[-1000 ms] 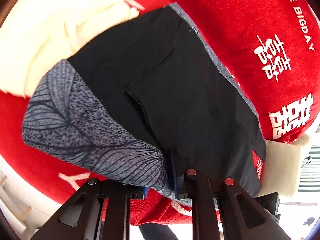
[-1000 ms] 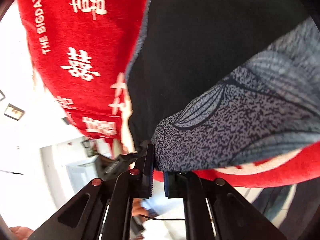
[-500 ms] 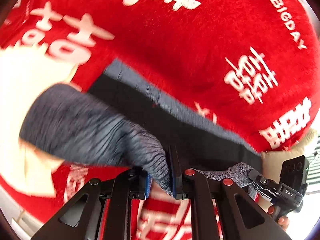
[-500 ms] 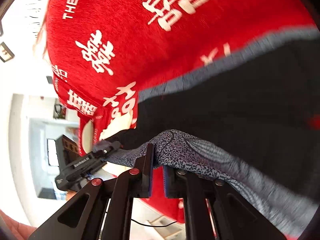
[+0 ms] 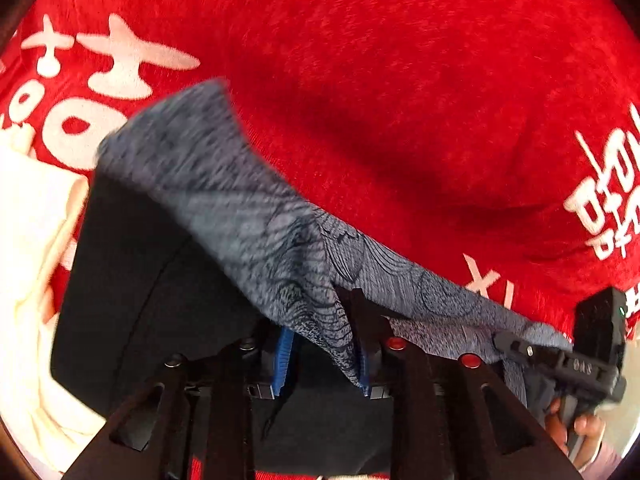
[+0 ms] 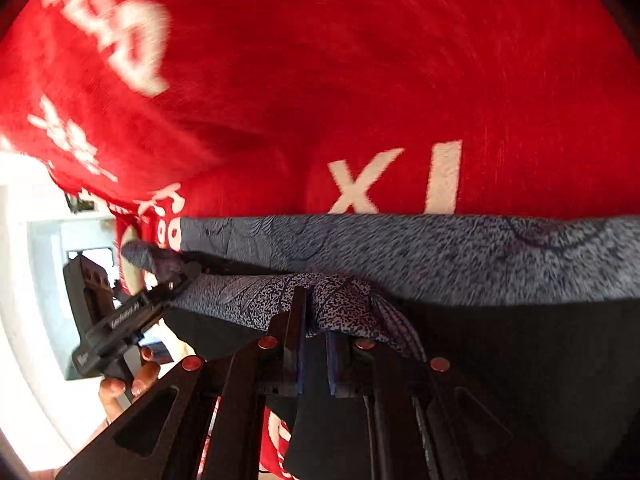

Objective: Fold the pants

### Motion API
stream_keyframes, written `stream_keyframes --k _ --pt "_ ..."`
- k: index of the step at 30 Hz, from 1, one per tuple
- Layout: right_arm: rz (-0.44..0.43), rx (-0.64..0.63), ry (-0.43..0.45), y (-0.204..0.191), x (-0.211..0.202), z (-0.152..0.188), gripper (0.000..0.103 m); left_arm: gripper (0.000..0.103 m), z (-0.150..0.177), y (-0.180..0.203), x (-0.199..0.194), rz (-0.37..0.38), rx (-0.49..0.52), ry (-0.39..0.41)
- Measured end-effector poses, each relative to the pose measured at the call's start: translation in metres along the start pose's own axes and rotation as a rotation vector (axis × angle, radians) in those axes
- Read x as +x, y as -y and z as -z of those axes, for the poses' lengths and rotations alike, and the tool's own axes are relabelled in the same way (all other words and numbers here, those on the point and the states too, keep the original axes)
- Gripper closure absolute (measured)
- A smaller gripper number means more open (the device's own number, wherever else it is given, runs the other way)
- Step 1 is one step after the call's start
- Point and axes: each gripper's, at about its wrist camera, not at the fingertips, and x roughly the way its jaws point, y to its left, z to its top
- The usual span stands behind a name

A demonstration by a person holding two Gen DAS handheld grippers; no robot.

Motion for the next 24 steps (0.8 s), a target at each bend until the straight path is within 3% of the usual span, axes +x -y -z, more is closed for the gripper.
stream_keyframes --k 2,3,4,5,6,11,13,18,24 --pt "-0.022 0.018 -0.005 0.004 0.0 -0.002 0.094 0.066 0.005 0.006 -0.011 -0.015 0.029 0.002" --pt "-0.022 0.014 -0.013 0.004 0.0 -0.004 0.094 0.037 0.006 0.006 -0.015 -0.041 0.042 0.008" --pt "-0.01 0.002 -0.022 0.002 -0.001 -0.005 0.093 0.019 0.007 0.01 -0.024 -0.097 0.06 0.04" --pt "0.0 -0.01 -0.026 -0.001 -0.002 -0.006 0.09 0.01 0.008 0.011 -0.033 -0.118 0.074 0.081" --pt "0.01 -0.03 -0.028 -0.005 -0.003 -0.006 0.087 0.01 0.009 0.012 -0.039 -0.122 0.091 0.103" --pt "-0.001 -0.087 -0.027 -0.028 -0.012 -0.004 0.046 0.01 0.017 0.014 -0.03 -0.186 0.106 0.028" --pt "-0.003 -0.083 -0.01 -0.035 -0.021 -0.001 0.038 0.01 0.031 0.025 -0.025 -0.19 0.117 0.01" --pt "0.073 -0.093 0.099 -0.033 -0.075 0.031 0.032 0.01 0.069 0.069 -0.021 -0.148 0.196 -0.038" --pt "0.351 -0.099 0.201 0.008 -0.146 0.127 0.032 0.01 0.141 0.147 -0.018 -0.044 0.388 -0.13"
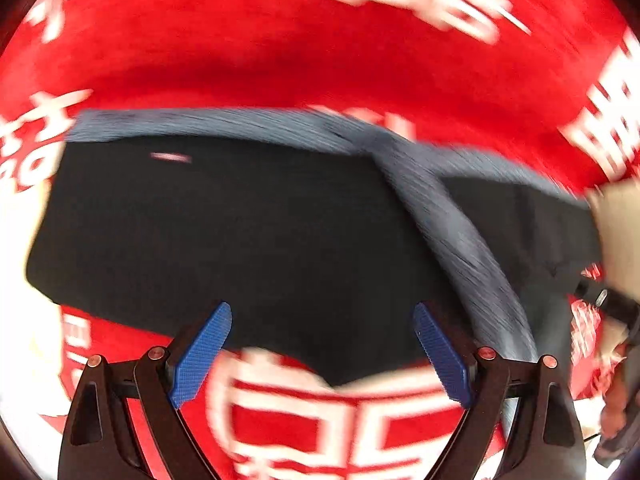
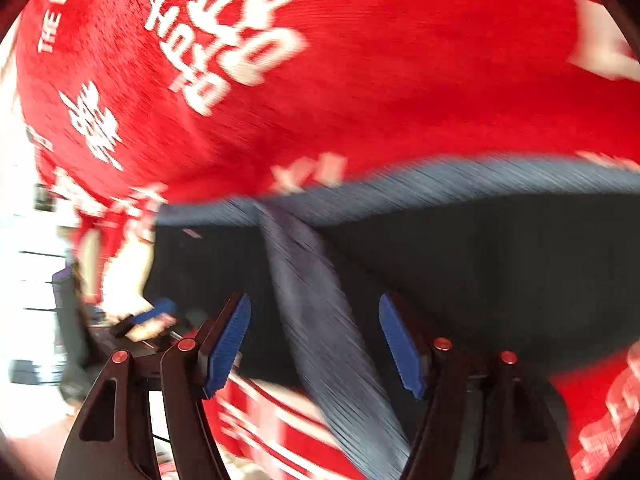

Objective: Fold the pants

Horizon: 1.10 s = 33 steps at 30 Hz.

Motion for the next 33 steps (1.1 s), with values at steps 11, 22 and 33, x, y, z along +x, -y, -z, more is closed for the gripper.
stream_keyframes --k 11,22,33 --pt "0.131 0.504 0.079 0.125 -0.08 0.235 0.032 0.01 0.058 0.112 0.022 0.111 0.227 -0.086" --pt "0.061 0.611 0.189 0.17 -0.067 0.319 0.032 0.01 0.075 0.14 0.043 0.116 0.25 -0.071" --pt "-0.24 0.658 0.193 0.18 -0.066 0.313 0.1 0.092 0.083 0.164 0.046 0.191 0.2 -0.1"
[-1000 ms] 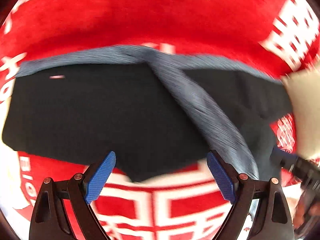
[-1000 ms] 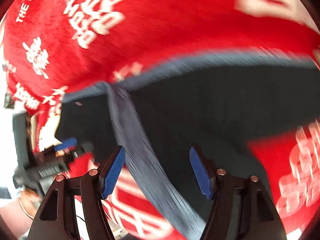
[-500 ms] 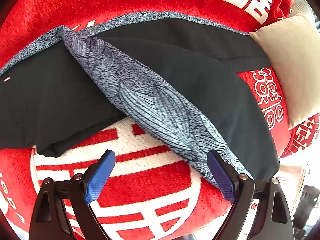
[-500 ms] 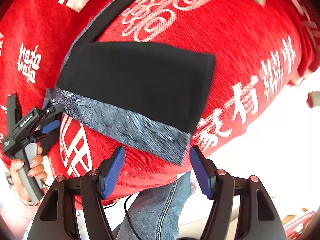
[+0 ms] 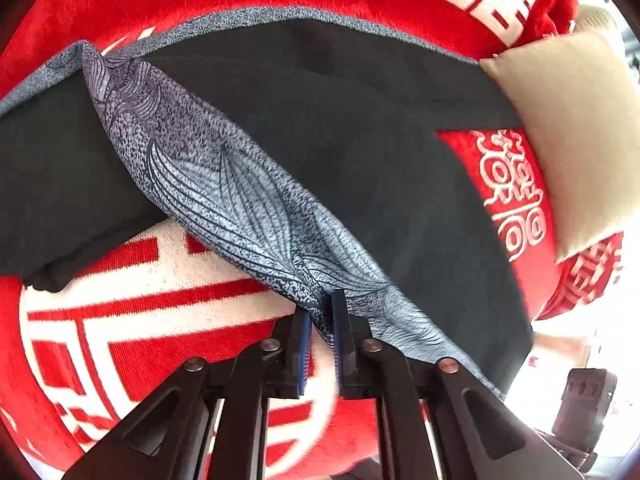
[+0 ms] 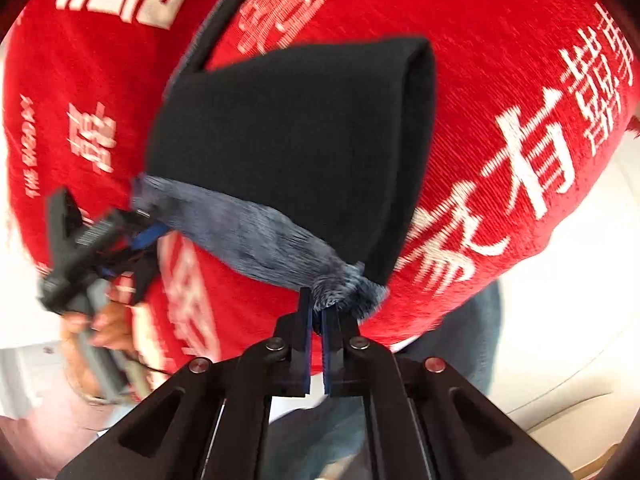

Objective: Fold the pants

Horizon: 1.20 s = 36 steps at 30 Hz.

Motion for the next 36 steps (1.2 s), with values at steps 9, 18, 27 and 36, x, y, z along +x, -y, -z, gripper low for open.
stream_keyframes --k 9,18,27,36 --pt "-0.083 -0.195 0.031 -0.086 -0.078 -0.107 0.1 0.092 -0.051 0.037 -0.056 0.045 -0.039 0.101" --pt "-0.055 -0.363 0.073 -0.16 -0.094 -0.279 0.1 0.092 -0.14 0.047 -0.077 0.019 -0.062 0.219" --pt "0.227 -0.443 -0.019 -0.169 0.002 -0.408 0.1 0.092 -0.186 0.025 -0.067 -0.218 -0.111 0.263" --pt "0.467 -0.501 -0.004 -0.168 0.044 -0.435 0.089 0.092 -0.154 0.0 -0.007 -0.338 -0.143 0.08"
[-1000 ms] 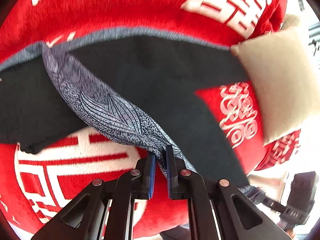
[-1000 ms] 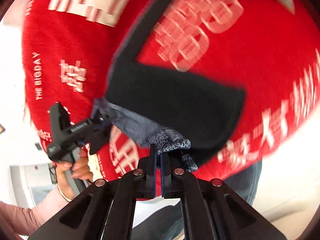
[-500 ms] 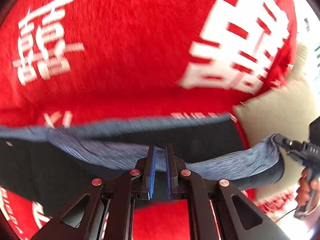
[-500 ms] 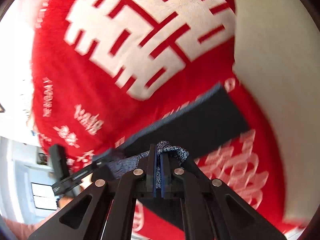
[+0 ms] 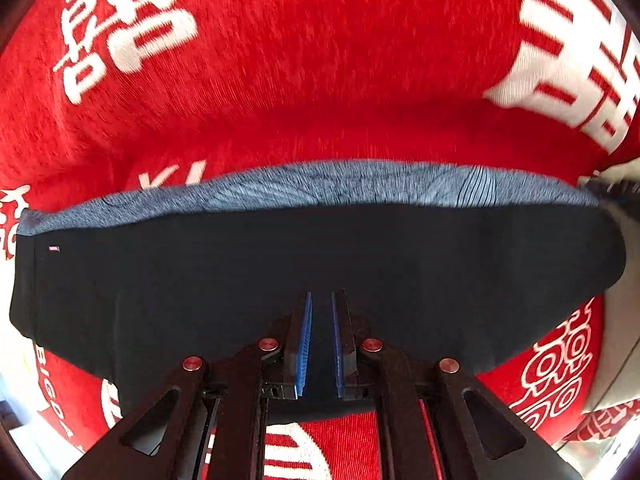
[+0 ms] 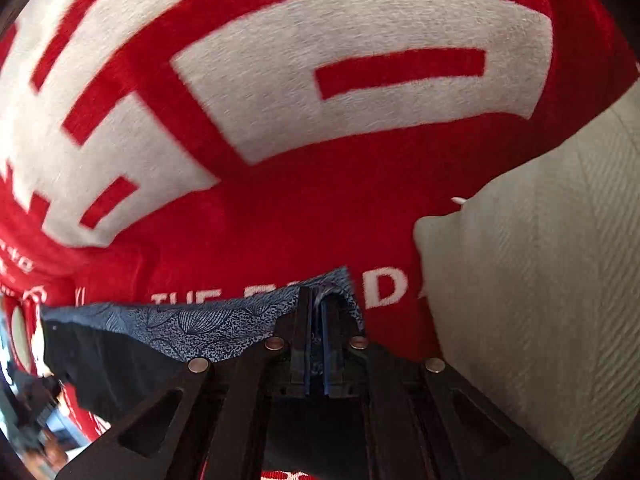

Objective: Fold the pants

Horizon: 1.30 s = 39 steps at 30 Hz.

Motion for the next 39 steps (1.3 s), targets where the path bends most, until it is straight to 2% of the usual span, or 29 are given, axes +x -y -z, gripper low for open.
stream_keyframes --k 1,2,4,6,7,8,10,12,13,14,16,17,19,21,22,24,26,27,28,29,30,31,37,39 --pt "0.026 0.001 0.042 0.0 -0.013 0.001 0.058 0.092 0.001 0.004 0.003 -0.008 0.012 0.0" --pt "0.014 -0.001 0.085 -0.001 -0.026 0.004 0.046 0.092 0.0 0.01 0.007 -0.012 0.02 0.0" --pt "-0.014 -0.026 0.158 -0.007 -0.053 0.015 0.046 0.092 -0.002 0.018 0.015 -0.015 0.033 -0.005" --pt "-0.041 -0.073 0.163 -0.016 -0.061 0.027 0.046 0.092 -0.006 0.025 0.024 -0.028 0.043 -0.013" --pt "-0.042 -0.105 0.132 -0.024 -0.056 0.034 0.048 0.092 -0.006 0.029 0.028 -0.035 0.042 -0.016" --pt "-0.043 -0.132 0.098 -0.029 -0.047 0.039 0.056 0.092 -0.006 0.03 0.031 -0.041 0.038 -0.016" --pt "-0.034 -0.167 0.042 -0.036 -0.022 0.041 0.064 0.092 -0.009 0.034 0.036 -0.059 0.029 -0.012" --pt "-0.005 -0.174 -0.001 -0.035 0.009 0.044 0.065 0.092 -0.01 0.036 0.04 -0.066 0.019 -0.008" --pt "0.041 -0.173 -0.018 -0.03 0.026 0.041 0.066 0.092 -0.011 0.036 0.042 -0.069 0.02 -0.004" --pt "0.066 -0.17 -0.02 -0.025 0.034 0.039 0.078 0.092 -0.011 0.038 0.041 -0.072 0.023 -0.001" --pt "0.05 -0.129 0.043 -0.013 0.035 0.033 0.084 0.092 -0.011 0.04 0.041 -0.075 0.035 0.003" --pt "0.049 -0.107 0.035 -0.012 0.034 0.032 0.085 0.092 -0.01 0.04 0.04 -0.073 0.036 0.004" --pt "0.064 -0.083 0.038 -0.012 0.029 0.033 0.085 0.092 -0.008 0.038 0.037 -0.064 0.02 -0.002" --pt "0.116 -0.088 0.05 -0.014 0.024 0.036 0.084 0.092 -0.007 0.031 0.031 -0.048 -0.004 -0.002" --pt "0.148 -0.078 0.051 -0.015 0.021 0.037 0.08 0.092 -0.006 0.027 0.026 -0.039 -0.02 0.005" --pt "0.13 -0.05 0.046 -0.02 0.013 0.043 0.076 0.092 -0.005 0.019 0.016 -0.016 -0.041 0.021" --pt "0.118 -0.039 0.06 -0.026 -0.002 0.056 0.052 0.092 -0.001 0.011 0.005 -0.003 -0.055 0.034" --pt "0.113 -0.044 0.068 -0.03 -0.007 0.063 0.049 0.082 -0.002 0.006 0.004 0.001 -0.06 0.04" --pt "0.099 -0.059 0.069 -0.036 -0.013 0.074 0.048 0.063 0.0 0.002 0.0 0.007 -0.069 0.043" --pt "0.089 -0.073 0.063 -0.042 -0.016 0.084 0.048 0.016 -0.003 -0.005 -0.001 0.01 -0.084 0.051" --pt "0.084 -0.081 0.058 -0.048 -0.018 0.091 0.048 0.005 -0.001 -0.009 -0.005 0.014 -0.097 0.073" --pt "0.074 -0.09 0.049 -0.054 -0.02 0.102 0.047 0.005 0.002 -0.012 -0.012 0.025 -0.1 0.105" --pt "0.015 -0.126 -0.012 -0.095 -0.023 0.16 0.047 0.005 0.017 -0.034 -0.02 0.045 -0.098 0.093" --pt "-0.024 -0.111 -0.039 -0.113 -0.02 0.181 0.043 0.005 0.024 -0.042 -0.018 0.054 -0.093 0.087"
